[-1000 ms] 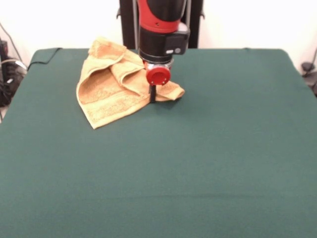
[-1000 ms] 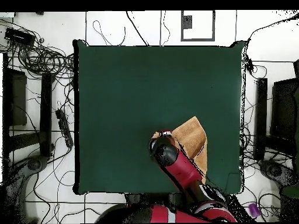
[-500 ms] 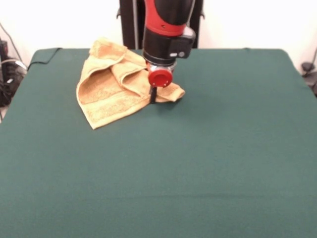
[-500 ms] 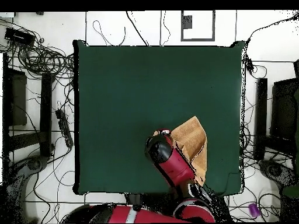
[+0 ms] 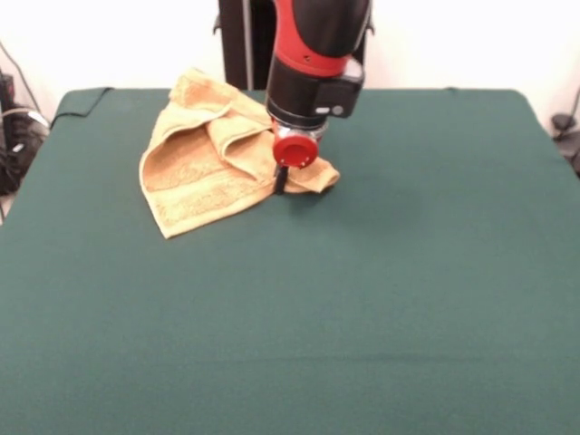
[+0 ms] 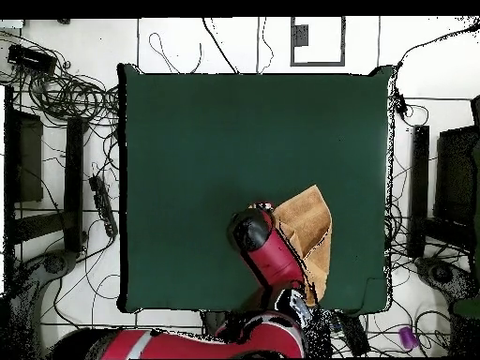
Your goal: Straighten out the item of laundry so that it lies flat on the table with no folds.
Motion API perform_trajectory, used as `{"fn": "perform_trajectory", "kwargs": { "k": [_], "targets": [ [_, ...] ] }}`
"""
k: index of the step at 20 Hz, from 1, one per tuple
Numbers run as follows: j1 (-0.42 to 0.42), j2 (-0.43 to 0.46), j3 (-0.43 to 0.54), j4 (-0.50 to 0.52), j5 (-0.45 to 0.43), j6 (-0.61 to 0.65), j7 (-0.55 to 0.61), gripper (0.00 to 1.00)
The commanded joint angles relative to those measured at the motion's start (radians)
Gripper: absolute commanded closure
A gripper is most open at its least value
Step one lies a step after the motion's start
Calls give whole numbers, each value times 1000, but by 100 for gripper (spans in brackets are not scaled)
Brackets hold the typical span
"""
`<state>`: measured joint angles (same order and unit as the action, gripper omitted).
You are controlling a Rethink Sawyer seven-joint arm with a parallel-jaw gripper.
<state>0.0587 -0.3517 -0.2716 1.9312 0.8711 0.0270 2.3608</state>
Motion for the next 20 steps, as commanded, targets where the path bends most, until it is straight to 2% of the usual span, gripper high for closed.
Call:
{"fn": "perform_trajectory", "kwargs": {
  "k": [1, 12, 20],
  "targets": [
    [118, 192, 44, -338, 191, 122, 321, 100],
    [137, 211, 38, -375, 269, 111, 350, 100],
    [96, 173, 131, -364, 295, 45, 301, 100]
  ]
}}
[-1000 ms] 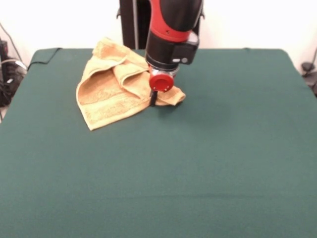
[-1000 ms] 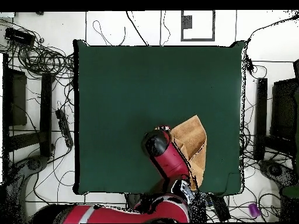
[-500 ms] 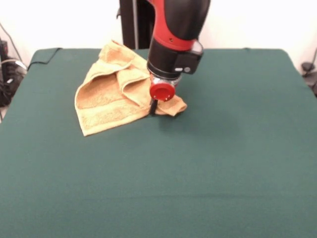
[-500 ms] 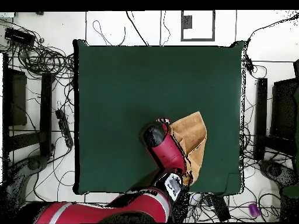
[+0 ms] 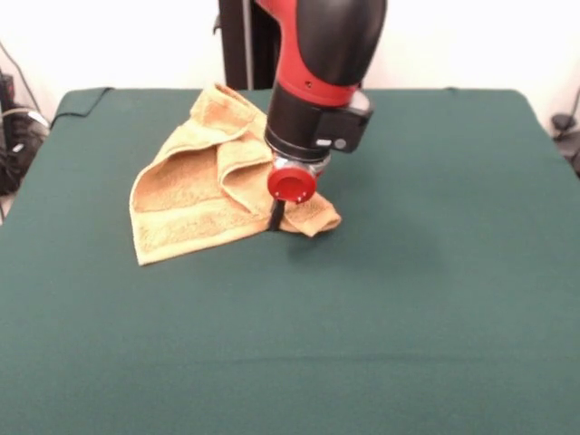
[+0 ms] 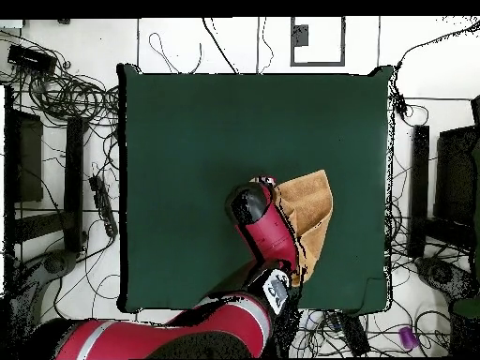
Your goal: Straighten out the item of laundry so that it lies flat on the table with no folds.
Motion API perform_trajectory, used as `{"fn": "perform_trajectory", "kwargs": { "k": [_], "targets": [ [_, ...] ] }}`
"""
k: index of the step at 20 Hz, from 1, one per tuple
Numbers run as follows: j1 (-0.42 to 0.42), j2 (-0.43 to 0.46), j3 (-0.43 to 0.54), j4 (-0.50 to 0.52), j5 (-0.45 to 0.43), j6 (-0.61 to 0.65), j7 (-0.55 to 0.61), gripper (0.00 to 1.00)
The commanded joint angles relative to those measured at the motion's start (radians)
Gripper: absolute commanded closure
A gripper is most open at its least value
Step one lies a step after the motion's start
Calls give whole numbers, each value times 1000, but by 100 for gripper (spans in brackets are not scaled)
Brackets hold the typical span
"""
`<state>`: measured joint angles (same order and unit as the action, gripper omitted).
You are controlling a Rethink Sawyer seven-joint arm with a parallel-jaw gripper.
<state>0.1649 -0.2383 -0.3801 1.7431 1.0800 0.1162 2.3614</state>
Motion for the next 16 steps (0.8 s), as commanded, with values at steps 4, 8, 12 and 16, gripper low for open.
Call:
{"fn": "perform_trajectory", "kwargs": {
  "k": [4, 8, 12, 16],
  "targets": [
    [-18, 52, 265, -172, 93, -65, 291, 100],
    [-15, 58, 269, -179, 101, -73, 292, 100],
    [-6, 72, 263, -194, 115, -69, 298, 100],
    [-6, 72, 263, -195, 124, -70, 295, 100]
  ]
}}
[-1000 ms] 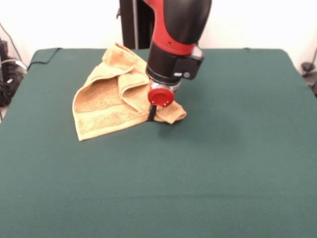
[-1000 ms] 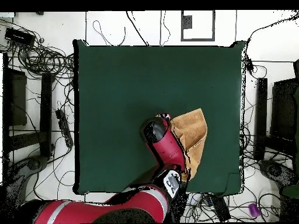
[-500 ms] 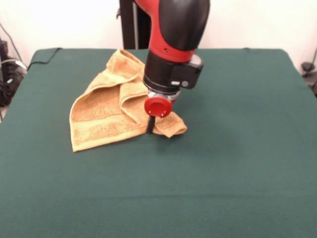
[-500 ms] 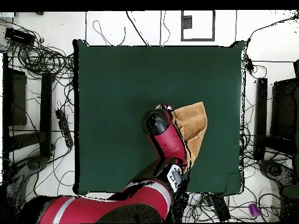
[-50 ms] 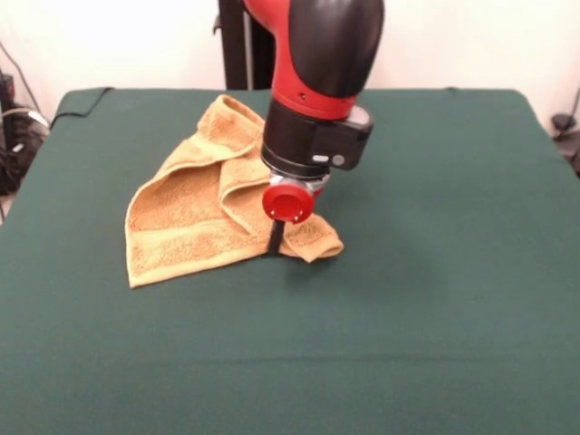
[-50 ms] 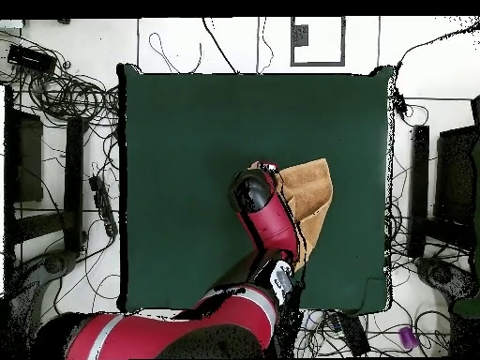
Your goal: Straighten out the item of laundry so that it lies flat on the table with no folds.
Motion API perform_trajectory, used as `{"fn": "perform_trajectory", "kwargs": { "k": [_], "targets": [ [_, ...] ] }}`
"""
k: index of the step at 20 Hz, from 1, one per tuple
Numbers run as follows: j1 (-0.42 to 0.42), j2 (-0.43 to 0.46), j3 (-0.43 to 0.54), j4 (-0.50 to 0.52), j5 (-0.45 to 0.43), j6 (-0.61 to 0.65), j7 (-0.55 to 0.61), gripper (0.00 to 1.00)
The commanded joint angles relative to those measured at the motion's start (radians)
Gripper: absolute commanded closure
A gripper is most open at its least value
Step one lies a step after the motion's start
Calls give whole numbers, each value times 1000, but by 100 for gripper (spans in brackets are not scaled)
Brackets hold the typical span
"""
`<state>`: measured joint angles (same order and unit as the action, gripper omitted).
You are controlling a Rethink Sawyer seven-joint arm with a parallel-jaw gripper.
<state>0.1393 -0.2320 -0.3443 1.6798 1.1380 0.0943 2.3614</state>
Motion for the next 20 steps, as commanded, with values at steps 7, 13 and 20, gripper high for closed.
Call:
{"fn": "perform_trajectory", "kwargs": {
  "k": [7, 13, 20],
  "targets": [
    [-2, 52, 259, -122, 61, -89, 285, 100],
    [-2, 48, 261, -114, 55, -108, 278, 100],
    [70, 95, 148, -149, 95, -5, 285, 0]
  ]
}}
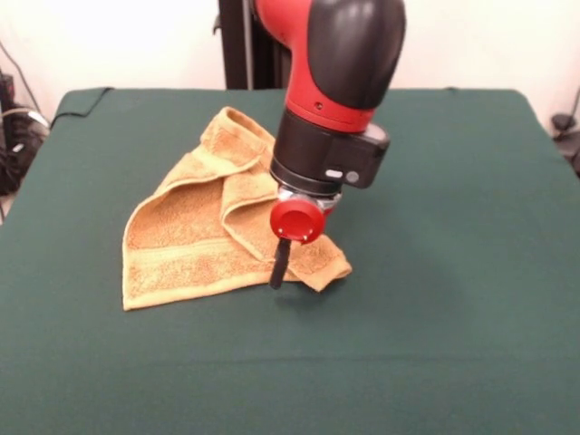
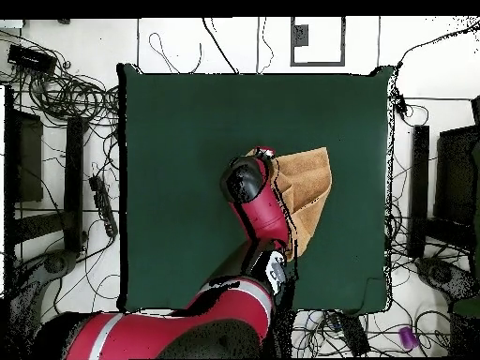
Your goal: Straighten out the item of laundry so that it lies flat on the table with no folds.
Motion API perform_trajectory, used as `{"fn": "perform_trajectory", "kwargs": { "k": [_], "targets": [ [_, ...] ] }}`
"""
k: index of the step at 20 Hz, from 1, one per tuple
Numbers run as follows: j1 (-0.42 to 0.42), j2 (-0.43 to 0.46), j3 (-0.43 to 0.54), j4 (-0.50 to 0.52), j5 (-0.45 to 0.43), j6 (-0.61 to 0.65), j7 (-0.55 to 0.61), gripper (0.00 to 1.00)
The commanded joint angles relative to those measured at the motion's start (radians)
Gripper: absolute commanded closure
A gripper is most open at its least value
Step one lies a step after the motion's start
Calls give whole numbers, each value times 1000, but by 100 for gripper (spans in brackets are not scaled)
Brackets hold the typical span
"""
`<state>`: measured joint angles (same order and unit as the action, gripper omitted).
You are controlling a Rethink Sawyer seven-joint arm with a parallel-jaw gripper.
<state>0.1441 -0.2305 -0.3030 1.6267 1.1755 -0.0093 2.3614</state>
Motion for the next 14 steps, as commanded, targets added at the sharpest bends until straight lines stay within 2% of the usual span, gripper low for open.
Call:
{"fn": "perform_trajectory", "kwargs": {
  "k": [1, 14],
  "targets": [
    [56, 85, 115, -88, 49, 103, 277, 0],
    [51, 76, 117, -70, 32, 111, 260, 0]
  ]
}}
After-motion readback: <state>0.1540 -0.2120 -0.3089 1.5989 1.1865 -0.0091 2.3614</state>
